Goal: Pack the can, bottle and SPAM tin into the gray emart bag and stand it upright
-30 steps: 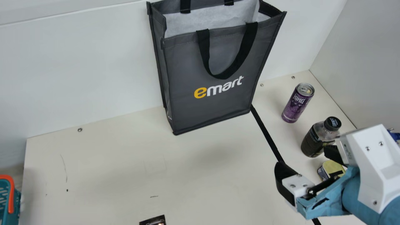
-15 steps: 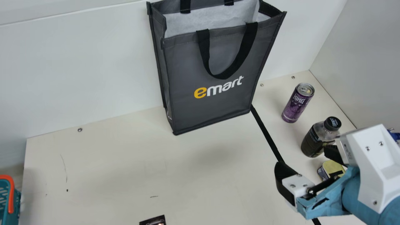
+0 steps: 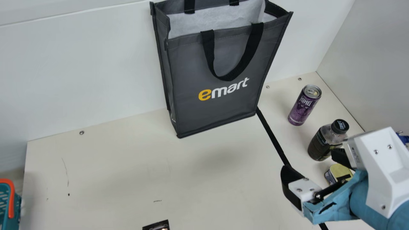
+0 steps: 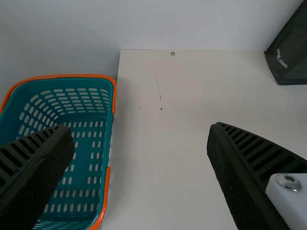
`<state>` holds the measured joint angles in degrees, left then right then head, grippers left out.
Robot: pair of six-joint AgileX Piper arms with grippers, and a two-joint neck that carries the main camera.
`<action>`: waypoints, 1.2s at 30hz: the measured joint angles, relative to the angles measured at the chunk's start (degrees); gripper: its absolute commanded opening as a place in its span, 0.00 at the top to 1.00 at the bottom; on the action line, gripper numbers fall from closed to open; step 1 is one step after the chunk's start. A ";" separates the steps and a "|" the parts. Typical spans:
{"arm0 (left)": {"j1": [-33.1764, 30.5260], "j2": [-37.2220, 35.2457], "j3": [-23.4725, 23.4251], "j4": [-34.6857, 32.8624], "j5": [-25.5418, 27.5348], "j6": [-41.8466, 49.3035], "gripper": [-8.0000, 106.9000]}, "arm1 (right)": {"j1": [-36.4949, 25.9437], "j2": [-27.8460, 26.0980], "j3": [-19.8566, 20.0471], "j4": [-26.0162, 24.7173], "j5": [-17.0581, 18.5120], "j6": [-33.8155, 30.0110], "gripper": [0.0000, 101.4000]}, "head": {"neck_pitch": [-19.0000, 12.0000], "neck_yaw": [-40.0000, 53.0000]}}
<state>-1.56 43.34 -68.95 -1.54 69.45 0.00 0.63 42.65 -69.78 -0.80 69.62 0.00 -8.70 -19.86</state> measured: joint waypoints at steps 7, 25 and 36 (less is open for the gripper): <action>0.00 0.00 0.00 0.00 0.00 0.00 0.15 | 0.28 0.75 -0.66 0.00 -0.31 0.00 0.06 | 0.00 0.00; 0.00 0.00 0.00 0.00 0.00 0.00 0.15 | 3.25 6.59 -7.89 -1.54 -1.84 -3.01 0.06 | 0.00 0.00; 0.00 0.00 0.00 0.00 0.00 0.00 0.15 | 5.35 10.83 -14.21 -3.35 -1.98 -6.50 0.06 | 0.00 0.00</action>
<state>-1.56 43.34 -68.95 -1.54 69.45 0.00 5.99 53.47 -83.98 -4.14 67.63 -6.50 -8.70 -19.86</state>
